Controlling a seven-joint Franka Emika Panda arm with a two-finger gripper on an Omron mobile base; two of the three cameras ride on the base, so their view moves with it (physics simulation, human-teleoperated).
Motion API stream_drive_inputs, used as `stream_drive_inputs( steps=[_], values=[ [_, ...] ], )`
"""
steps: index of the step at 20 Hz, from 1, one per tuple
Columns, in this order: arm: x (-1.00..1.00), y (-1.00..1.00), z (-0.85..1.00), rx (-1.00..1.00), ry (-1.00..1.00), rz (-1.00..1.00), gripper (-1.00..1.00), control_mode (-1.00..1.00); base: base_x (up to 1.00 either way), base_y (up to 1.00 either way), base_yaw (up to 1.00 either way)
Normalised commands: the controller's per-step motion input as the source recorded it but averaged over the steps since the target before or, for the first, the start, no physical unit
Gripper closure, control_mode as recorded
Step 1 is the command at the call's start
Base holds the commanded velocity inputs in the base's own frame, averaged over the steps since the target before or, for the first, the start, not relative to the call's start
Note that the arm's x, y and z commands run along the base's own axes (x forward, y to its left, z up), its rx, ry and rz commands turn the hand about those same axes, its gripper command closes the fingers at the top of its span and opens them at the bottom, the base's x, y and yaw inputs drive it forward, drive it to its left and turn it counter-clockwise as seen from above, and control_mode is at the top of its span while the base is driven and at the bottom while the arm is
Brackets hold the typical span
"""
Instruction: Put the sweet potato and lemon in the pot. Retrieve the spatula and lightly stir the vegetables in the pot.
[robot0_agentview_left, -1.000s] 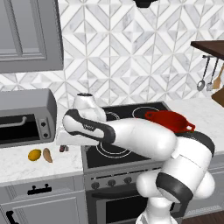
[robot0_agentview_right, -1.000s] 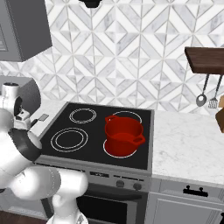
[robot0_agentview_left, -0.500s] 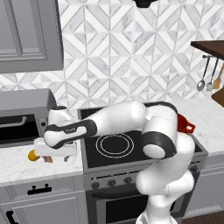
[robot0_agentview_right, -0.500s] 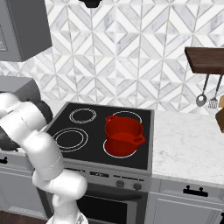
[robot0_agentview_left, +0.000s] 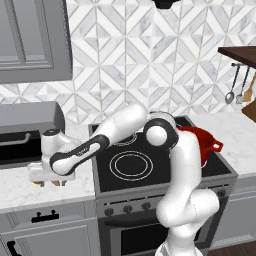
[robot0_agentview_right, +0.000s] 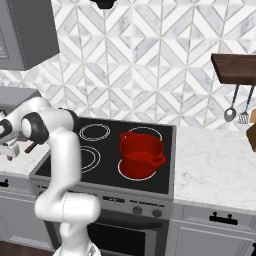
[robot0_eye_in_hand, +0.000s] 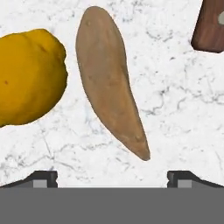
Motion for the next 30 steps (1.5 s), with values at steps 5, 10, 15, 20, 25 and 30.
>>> stream_drive_inputs(
  steps=[5,10,15,20,25,30],
  values=[
    [0.75,0.06,-0.24,-0.09,-0.05,0.0,-1.0,-1.0,0.0,0.0,0.0],
    [0.11,-0.11,-0.46,-0.01,-0.01,0.01,-1.0,-1.0,0.0,0.0,0.0],
    [0.0,-0.67,-0.44,0.05,-0.01,0.01,-1.0,-1.0,0.0,0.0,0.0],
    [0.02,-0.66,-0.51,0.08,-0.02,0.01,-1.0,-1.0,0.0,0.0,0.0],
    [0.03,-0.11,-0.52,0.1,-0.02,0.0,1.0,-1.0,0.0,0.0,0.0],
    [0.0,-0.11,-0.05,0.07,0.0,0.0,1.0,-1.0,0.0,0.0,0.0]
  ],
)
